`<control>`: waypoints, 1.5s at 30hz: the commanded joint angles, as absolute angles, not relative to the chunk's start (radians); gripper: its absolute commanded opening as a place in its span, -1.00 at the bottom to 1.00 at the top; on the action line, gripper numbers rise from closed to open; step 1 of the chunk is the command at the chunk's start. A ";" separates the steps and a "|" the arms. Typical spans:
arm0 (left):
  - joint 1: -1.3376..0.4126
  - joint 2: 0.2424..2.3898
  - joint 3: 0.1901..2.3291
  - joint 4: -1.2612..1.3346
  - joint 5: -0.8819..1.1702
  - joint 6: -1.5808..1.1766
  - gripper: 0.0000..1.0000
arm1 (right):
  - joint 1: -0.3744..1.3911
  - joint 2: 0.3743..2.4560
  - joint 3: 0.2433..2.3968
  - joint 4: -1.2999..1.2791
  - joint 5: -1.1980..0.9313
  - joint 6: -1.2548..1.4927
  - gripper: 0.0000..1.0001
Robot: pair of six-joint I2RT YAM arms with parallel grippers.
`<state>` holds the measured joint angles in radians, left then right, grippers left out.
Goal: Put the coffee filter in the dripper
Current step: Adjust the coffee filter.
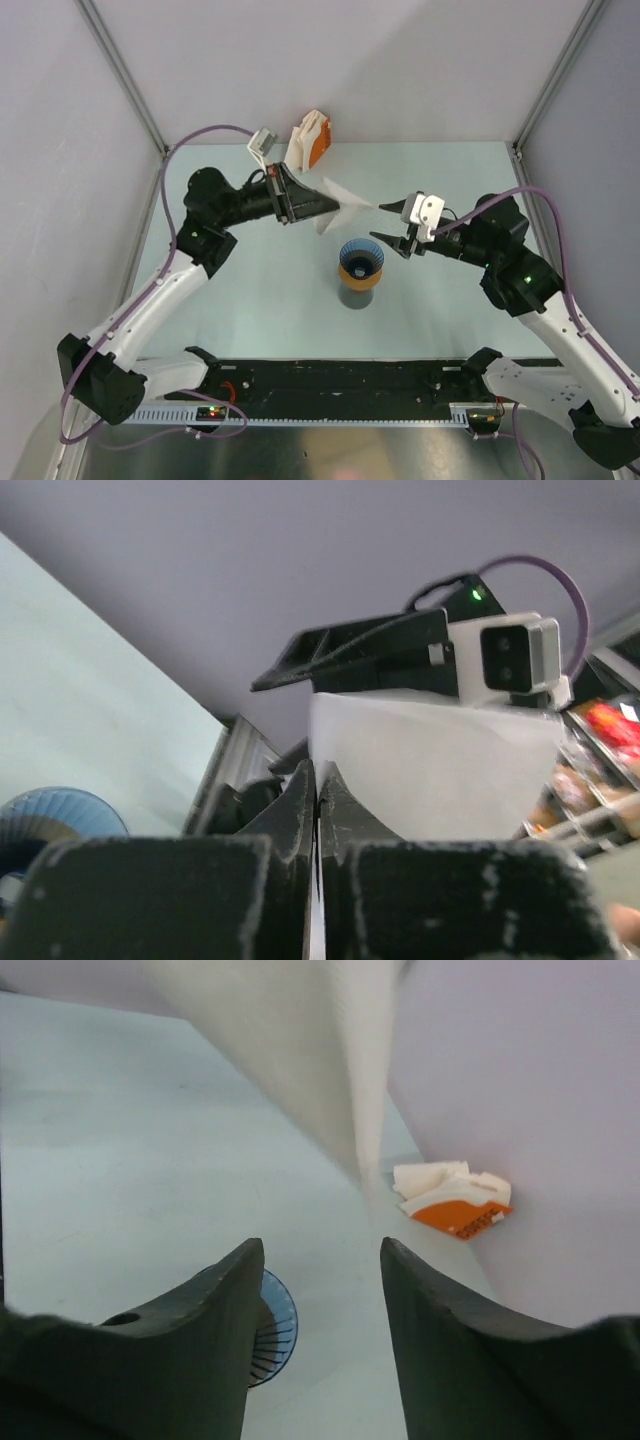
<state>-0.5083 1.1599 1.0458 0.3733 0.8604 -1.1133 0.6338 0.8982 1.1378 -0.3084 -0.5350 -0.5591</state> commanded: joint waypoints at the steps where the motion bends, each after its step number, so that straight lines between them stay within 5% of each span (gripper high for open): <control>1: -0.508 1.131 1.217 0.022 0.641 -0.773 -0.99 | 0.629 0.846 1.158 -0.313 -0.367 -0.442 0.33; 6: -0.559 1.139 1.362 -0.241 0.335 -0.446 -1.00 | 0.606 0.780 1.224 -0.459 -0.142 -0.195 0.66; 18: -0.862 1.345 1.700 -0.434 -0.362 -0.155 -0.99 | 0.470 0.851 1.389 -0.365 -0.087 0.154 0.88; 25: -0.909 1.401 1.761 -0.438 -0.433 -0.170 -1.00 | 0.523 0.903 1.381 -0.308 -0.143 0.096 0.96; 38: -0.932 1.392 1.745 -0.437 -0.407 -0.187 -1.00 | 0.714 1.007 1.352 -0.211 0.122 -0.096 0.99; 45: -0.936 1.395 1.747 -0.433 -0.390 -0.215 -0.99 | 0.744 1.055 1.342 -0.131 0.186 -0.081 0.85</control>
<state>-0.9276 1.4158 1.7115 -0.4591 -0.3889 -0.1947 0.7250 1.0382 1.3392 -0.2379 0.1108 -0.0761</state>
